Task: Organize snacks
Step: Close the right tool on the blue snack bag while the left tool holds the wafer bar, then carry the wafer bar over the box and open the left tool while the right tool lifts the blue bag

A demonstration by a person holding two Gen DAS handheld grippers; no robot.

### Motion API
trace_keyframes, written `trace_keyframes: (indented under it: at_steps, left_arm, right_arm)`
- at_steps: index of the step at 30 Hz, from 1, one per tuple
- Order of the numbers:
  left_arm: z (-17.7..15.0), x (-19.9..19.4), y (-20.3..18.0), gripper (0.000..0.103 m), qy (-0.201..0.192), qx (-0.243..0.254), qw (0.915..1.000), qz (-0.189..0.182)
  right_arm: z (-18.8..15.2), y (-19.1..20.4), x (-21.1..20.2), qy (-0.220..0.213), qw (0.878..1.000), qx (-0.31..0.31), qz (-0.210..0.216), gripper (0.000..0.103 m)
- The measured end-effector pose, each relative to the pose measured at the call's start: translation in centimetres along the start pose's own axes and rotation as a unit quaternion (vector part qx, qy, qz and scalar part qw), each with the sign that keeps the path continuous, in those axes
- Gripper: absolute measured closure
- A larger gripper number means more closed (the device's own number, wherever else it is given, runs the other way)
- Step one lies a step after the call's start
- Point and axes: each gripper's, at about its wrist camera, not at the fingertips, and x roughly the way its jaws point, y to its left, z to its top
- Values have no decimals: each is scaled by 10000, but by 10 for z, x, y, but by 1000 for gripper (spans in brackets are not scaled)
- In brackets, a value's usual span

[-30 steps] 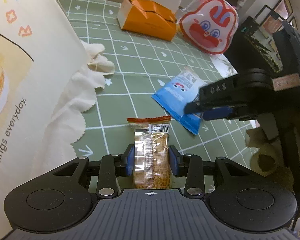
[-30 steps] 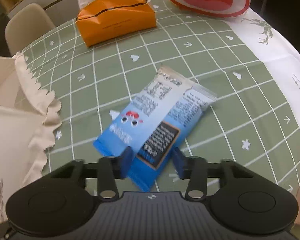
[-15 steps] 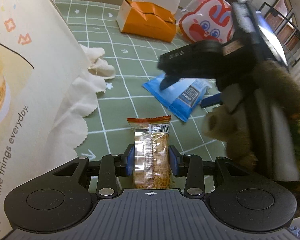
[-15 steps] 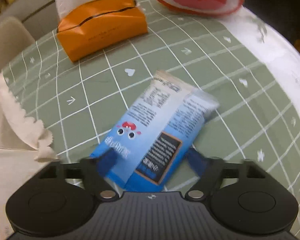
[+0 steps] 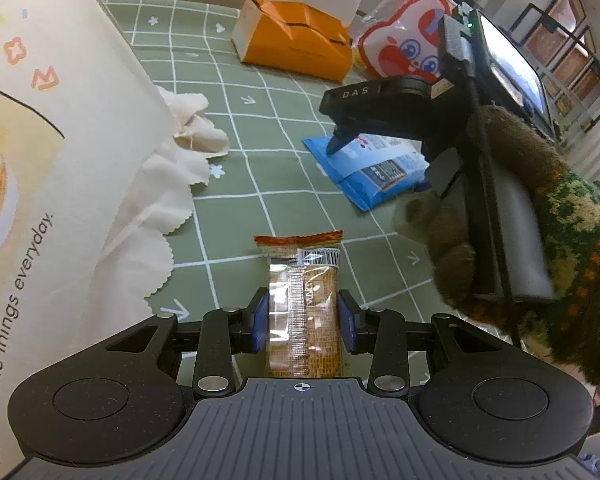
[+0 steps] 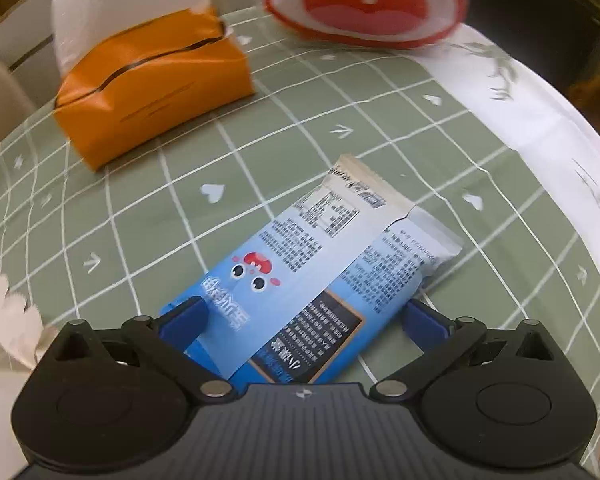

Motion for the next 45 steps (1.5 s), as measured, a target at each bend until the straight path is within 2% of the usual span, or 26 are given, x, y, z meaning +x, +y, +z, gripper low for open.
trace_keyframes:
  at_steps: [1,3,5,8,11,12,13,15,17,19,20,24,29,34,36,40,42,45]
  left_arm:
    - [0,0,-1,62,1,6,10000,-4]
    - [1,1,-1,62,-21,3,10000,-34]
    - [5,0,0,62,-101,-74,9998,-129]
    - [19,-1,-3,62,-311,-130,9991,-242]
    - [41,15,-14,62,-398,-97,9977,-541]
    - [47,24,-19,62,-350,-100,9975,-611]
    - [54,35,-24,62,-289,-67,9977,-603]
    - [61,51,-34,63,-176,48,9991,-373]
    - [61,51,-38,63,-241,91,9996,-132]
    - [57,45,-37,63,-329,188,9991,203]
    - [54,42,-35,63,-302,224,9986,371]
    - [45,32,-21,63,-117,189,9974,691]
    - [40,26,-10,63,13,117,9975,702]
    - [38,29,-10,62,66,103,9981,608]
    - [38,32,-10,63,86,106,9982,582]
    - [37,33,-12,62,90,127,9983,567]
    - [36,33,-12,62,102,136,9984,544]
    - [33,31,-14,62,125,149,9986,484]
  right_arm:
    - [1,-2,0,46,9999,-97,46,3]
    - [-4,-7,-8,81,9991,-358,195,18]
    - [-16,-15,-18,100,9973,-655,314,28]
    - [-36,-38,-28,166,9965,-736,357,29]
    - [-54,-63,-38,180,9965,-717,380,30]
    - [-60,-70,-41,163,9964,-752,347,37]
    - [-66,-75,-46,115,9961,-819,320,40]
    - [-72,-89,-59,-29,9953,-798,553,40]
    - [-69,-103,-72,-255,9938,-621,886,38]
    - [-63,-109,-82,-488,9893,-626,1224,28]
    - [-58,-107,-83,-592,9866,-721,1336,24]
    - [-43,-76,-73,-757,9775,-1422,1361,24]
    - [-28,-32,-44,-766,9729,-1884,1098,24]
    - [-24,-19,-21,-495,9731,-1940,1144,23]
    - [-26,-15,-13,-429,9722,-2053,1045,14]
    - [-29,-14,-7,-499,9714,-2101,990,8]
    - [-30,-17,-8,-484,9724,-2052,996,11]
    - [-35,-25,-19,-352,9743,-1991,990,23]
